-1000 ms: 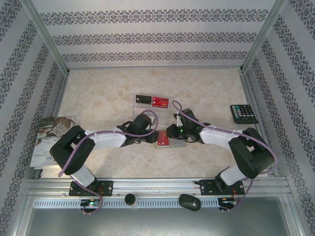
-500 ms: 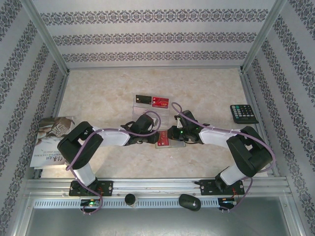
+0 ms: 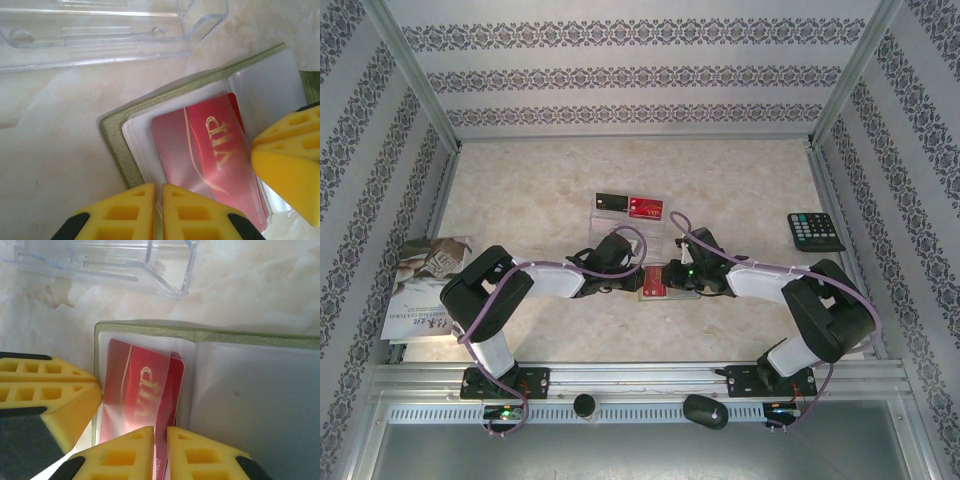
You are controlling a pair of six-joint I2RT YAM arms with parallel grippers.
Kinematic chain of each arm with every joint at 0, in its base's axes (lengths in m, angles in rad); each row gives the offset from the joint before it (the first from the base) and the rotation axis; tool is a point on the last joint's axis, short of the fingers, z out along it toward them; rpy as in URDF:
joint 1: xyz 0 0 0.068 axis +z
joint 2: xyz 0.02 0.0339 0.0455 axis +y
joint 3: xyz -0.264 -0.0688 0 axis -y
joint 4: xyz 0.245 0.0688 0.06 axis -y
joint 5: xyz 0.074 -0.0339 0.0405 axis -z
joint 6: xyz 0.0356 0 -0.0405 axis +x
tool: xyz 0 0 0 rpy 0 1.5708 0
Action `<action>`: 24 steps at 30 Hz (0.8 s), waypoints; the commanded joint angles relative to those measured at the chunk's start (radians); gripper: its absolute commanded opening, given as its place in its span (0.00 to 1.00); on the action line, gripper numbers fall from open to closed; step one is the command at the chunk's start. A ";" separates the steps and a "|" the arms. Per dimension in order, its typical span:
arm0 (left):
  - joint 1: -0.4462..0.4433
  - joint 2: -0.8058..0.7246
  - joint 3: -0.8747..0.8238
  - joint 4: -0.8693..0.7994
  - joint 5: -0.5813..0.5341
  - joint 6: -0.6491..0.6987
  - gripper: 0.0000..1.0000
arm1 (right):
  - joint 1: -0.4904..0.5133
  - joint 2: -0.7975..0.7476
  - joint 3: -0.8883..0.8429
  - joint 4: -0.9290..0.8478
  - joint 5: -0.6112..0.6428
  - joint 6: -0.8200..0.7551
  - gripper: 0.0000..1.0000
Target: Take the credit cards out of the card holder
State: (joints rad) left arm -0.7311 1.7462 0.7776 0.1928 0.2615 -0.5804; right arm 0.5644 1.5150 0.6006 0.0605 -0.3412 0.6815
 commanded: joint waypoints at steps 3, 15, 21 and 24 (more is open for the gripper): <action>-0.003 0.048 -0.038 -0.029 0.031 -0.013 0.11 | -0.006 -0.037 -0.017 -0.007 0.022 -0.005 0.15; -0.004 0.062 -0.029 -0.035 0.035 -0.012 0.10 | -0.019 -0.020 -0.020 0.001 0.033 0.025 0.15; -0.004 0.062 -0.025 -0.038 0.038 -0.011 0.10 | -0.020 0.009 -0.009 0.013 0.044 0.027 0.16; -0.005 0.061 -0.027 -0.038 0.038 -0.010 0.10 | -0.011 0.017 0.000 0.025 0.037 0.026 0.16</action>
State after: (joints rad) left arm -0.7307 1.7504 0.7715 0.2096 0.2619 -0.5846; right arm 0.5518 1.5131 0.5888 0.0662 -0.3119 0.7036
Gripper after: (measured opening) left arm 0.102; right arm 0.163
